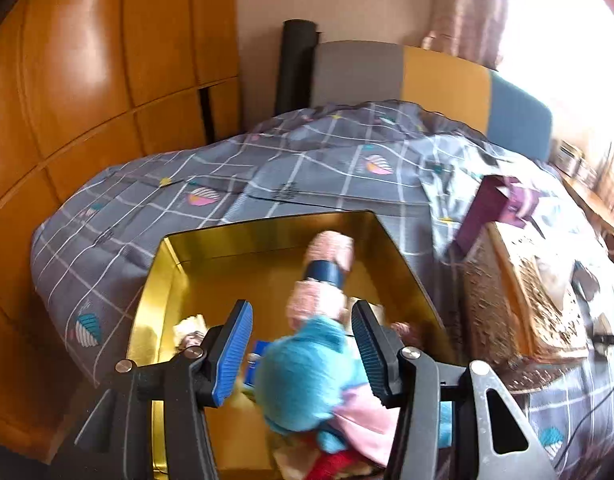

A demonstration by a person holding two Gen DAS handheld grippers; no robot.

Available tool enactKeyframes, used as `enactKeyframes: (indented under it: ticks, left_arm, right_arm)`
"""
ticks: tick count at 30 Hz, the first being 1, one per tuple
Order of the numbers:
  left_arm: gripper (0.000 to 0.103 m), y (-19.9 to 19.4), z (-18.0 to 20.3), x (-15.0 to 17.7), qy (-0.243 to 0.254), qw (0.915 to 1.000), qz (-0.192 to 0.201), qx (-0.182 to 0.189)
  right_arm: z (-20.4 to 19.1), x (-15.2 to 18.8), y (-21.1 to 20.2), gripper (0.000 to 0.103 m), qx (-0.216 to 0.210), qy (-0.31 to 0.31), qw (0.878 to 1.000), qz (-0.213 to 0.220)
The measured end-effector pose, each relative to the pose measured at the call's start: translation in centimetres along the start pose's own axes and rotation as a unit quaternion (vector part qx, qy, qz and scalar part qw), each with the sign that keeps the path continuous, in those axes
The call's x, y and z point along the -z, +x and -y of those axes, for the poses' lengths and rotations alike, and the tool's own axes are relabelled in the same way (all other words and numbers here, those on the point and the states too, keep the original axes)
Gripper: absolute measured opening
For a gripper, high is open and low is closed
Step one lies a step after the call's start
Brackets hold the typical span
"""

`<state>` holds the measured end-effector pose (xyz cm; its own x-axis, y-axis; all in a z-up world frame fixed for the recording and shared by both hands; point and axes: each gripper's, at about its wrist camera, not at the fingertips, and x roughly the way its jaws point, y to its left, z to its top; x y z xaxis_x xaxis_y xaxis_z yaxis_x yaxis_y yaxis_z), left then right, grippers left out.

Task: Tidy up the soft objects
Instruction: 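Open the left tool to drop the waffle cloth into the gold tray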

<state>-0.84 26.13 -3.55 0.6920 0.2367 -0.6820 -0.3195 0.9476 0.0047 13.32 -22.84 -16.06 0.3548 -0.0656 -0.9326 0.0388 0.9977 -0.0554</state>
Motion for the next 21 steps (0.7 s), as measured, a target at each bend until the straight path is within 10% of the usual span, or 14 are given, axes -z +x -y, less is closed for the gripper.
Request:
enactKeyframes:
  ticks: [21]
  left_arm:
    - [0.052, 0.3, 4.3, 2.1, 0.052, 0.9978, -0.025, 0.032]
  right_arm:
    - [1.4, -0.7, -0.1, 0.052, -0.014, 0.017, 1.0, -0.005]
